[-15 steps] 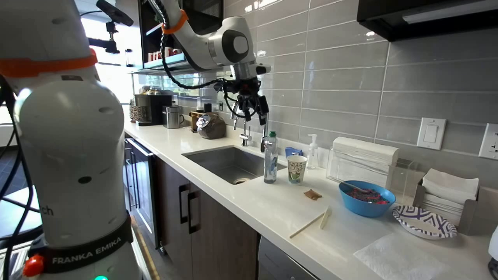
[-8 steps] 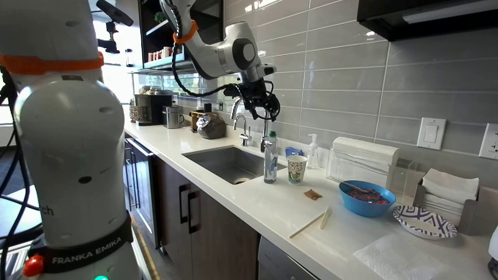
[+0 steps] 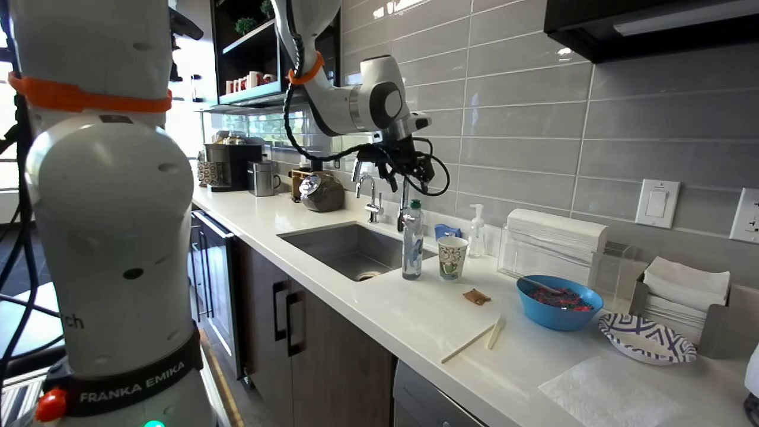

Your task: Move the bottle closer to the wall

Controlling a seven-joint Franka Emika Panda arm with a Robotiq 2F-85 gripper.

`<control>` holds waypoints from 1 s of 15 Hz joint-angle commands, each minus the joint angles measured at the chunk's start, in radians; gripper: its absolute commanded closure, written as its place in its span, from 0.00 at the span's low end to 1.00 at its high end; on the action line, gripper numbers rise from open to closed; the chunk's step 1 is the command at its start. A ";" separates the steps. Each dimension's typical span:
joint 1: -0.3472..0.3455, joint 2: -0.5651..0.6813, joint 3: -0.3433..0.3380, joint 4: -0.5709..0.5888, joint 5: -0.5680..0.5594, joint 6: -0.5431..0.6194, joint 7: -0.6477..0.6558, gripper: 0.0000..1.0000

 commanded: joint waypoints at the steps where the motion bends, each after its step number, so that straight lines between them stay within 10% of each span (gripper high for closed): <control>1: 0.027 0.074 -0.013 0.050 0.067 0.026 -0.100 0.00; 15: 0.004 0.168 -0.007 0.125 0.170 -0.002 -0.253 0.43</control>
